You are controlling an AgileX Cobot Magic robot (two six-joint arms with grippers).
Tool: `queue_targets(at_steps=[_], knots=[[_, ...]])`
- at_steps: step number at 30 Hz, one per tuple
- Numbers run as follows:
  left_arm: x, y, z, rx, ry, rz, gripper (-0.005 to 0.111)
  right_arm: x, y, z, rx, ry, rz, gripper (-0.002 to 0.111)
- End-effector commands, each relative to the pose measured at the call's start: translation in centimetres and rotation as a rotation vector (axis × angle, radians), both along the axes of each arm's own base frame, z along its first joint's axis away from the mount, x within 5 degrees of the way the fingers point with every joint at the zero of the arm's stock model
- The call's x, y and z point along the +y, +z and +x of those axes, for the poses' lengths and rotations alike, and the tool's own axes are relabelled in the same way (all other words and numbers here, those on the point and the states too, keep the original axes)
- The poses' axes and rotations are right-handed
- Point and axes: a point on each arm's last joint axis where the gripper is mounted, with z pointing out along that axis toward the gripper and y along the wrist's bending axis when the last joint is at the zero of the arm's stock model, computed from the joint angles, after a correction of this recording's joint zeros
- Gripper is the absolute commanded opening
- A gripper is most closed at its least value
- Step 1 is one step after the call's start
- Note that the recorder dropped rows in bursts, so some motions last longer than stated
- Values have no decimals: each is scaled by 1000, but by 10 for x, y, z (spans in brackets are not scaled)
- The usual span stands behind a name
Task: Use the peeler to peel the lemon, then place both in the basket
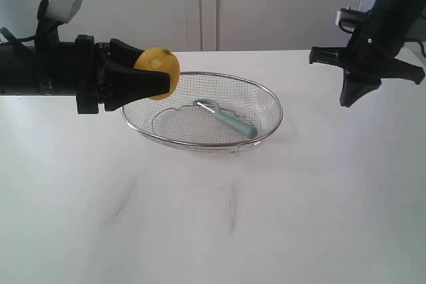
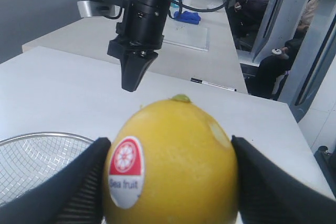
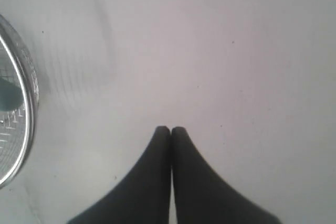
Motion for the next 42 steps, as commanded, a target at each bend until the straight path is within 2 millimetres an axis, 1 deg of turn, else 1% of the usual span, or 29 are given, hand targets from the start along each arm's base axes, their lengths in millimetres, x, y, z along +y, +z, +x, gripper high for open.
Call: queue_targets(at_steps=[1, 5, 8, 13, 22, 24, 27, 39, 42], knots=[[-2, 4, -3, 7, -15, -31, 0, -11, 3, -14, 13, 25, 98, 0], [-2, 4, -3, 7, -15, -31, 0, -22, 0, -20, 30, -9, 111, 0], [-2, 4, -3, 7, -15, -31, 0, -34, 0, -19, 28, -42, 114, 0], [-2, 4, -3, 7, -15, -31, 0, -40, 0, -20, 30, -39, 75, 0], [-2, 4, -3, 7, -15, -31, 0, -40, 0, -20, 30, -39, 76, 0], [-2, 4, -3, 38, -17, -28, 0, -40, 0, -20, 30, -39, 76, 0], [-2, 4, -3, 38, -12, -30, 0, -40, 0, -20, 30, -39, 76, 0], [-1, 1, 1, 67, 38, -2, 0, -40, 0, -20, 30, -39, 76, 0], [0, 0, 5, 113, 94, 22, 0, -40, 0, -20, 30, -39, 76, 0]])
